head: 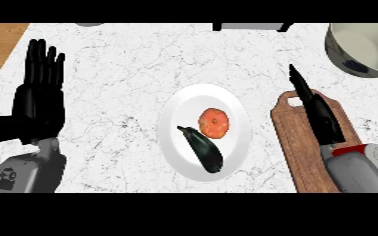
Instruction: Pick the eggplant from the plate and place it in the bowl
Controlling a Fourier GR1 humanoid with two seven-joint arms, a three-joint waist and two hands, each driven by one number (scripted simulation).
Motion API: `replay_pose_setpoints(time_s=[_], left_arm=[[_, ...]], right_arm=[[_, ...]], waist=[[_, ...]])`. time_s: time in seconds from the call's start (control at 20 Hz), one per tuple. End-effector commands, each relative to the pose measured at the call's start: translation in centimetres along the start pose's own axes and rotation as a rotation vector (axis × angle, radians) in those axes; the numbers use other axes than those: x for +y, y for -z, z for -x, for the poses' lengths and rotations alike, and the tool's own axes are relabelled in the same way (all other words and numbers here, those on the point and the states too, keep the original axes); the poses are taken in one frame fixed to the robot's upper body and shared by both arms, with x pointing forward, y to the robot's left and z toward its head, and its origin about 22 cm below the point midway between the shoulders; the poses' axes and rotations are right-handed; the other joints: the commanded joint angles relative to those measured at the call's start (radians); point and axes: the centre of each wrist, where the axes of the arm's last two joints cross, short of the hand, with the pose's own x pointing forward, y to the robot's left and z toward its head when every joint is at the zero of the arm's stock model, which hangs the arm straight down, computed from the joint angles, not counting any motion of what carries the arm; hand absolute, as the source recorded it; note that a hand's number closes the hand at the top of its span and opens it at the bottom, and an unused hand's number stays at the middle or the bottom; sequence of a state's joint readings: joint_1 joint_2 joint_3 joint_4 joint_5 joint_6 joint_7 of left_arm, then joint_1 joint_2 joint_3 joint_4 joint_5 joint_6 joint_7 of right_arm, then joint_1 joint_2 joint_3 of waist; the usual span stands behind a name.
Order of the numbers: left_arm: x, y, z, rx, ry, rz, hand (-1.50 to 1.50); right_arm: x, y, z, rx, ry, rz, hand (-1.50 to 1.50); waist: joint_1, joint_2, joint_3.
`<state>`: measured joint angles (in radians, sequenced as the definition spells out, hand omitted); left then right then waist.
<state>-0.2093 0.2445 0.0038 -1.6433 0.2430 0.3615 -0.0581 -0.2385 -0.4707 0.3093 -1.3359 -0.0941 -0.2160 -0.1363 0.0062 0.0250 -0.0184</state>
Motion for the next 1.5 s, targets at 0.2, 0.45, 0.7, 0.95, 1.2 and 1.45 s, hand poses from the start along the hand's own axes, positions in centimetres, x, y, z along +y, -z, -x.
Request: replay_pose_setpoints(time_s=[0.2, 0.45, 0.7, 0.95, 1.2, 1.45], left_arm=[[-0.7, 0.5, 0.0, 0.002, 0.187, 0.176, 0.00], [-0.7, 0.2, 1.1, 0.076, 0.334, 0.255, 0.00], [-0.4, 1.5, 0.3, 0.097, 0.362, 0.260, 0.00], [-2.7, 1.1, 0.8, 0.113, 0.359, 0.272, 0.00], [-2.3, 1.7, 0.5, 0.127, 0.345, 0.258, 0.00], [-1.8, 1.5, 1.2, 0.139, 0.365, 0.233, 0.00]], right_arm=[[10.7, 1.2, -3.8, -0.079, 0.486, -0.661, 1.50], [8.5, 4.7, -1.1, -0.046, 0.578, -0.665, -1.50], [5.1, 7.9, -2.5, -0.269, 0.610, -0.937, -1.50], [2.2, 12.5, -6.8, -0.325, 0.398, -1.126, -1.50], [3.0, 14.1, -11.4, -0.365, 0.109, -1.282, -1.50], [7.5, 14.3, -13.6, -0.385, -0.078, -1.419, -1.50]], waist=[[0.139, 0.045, 0.042], [0.111, 0.030, 0.031], [0.094, 0.011, 0.027], [0.088, 0.006, 0.023], [0.072, -0.001, 0.021], [0.073, 0.000, 0.020]])
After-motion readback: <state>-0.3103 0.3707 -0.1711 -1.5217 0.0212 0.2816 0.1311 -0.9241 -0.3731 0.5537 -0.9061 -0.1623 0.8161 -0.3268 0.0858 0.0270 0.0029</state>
